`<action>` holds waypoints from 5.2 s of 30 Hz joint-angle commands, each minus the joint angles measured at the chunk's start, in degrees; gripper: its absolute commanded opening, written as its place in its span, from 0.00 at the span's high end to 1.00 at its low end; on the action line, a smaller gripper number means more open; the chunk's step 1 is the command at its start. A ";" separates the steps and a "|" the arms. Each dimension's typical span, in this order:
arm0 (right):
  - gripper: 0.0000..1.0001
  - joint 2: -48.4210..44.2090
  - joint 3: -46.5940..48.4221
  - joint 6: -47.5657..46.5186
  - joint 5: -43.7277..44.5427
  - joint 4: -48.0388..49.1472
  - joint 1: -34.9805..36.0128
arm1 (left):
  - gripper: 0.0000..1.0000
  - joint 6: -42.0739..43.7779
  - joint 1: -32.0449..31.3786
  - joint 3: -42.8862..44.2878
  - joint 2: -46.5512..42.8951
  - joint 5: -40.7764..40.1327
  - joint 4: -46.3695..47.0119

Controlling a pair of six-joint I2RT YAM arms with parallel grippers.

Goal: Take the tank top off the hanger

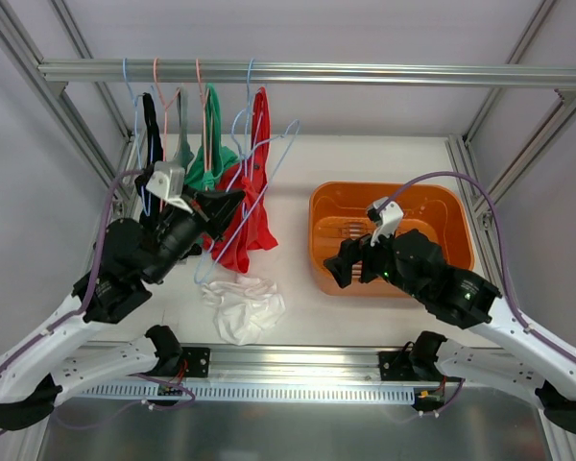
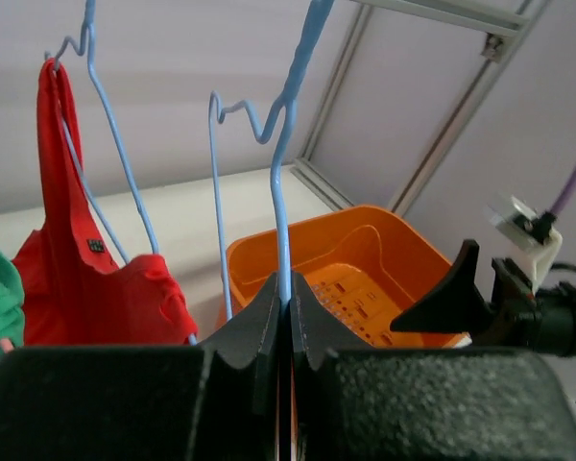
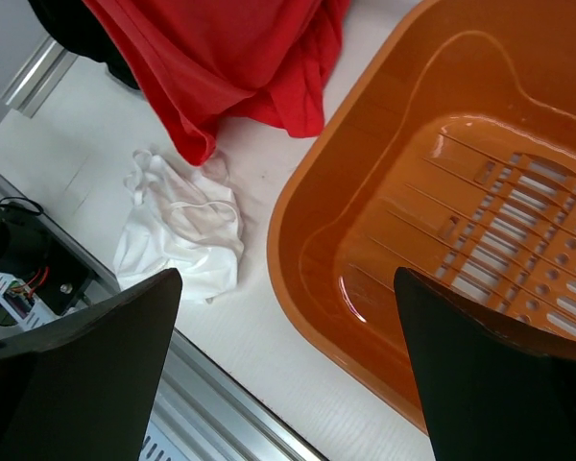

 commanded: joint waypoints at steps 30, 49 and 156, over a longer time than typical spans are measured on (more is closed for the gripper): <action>0.00 0.95 0.92 -1.52 0.13 0.27 -2.15 | 1.00 -13.00 7.64 44.85 48.42 -14.27 -18.75; 0.01 17.92 1.88 -7.84 -23.79 14.51 0.74 | 0.01 -7.21 7.55 34.39 27.53 -11.36 -19.80; 0.01 2.28 3.03 -12.06 1.00 -7.90 -22.10 | 0.64 -0.26 16.96 48.10 44.82 -5.20 -34.13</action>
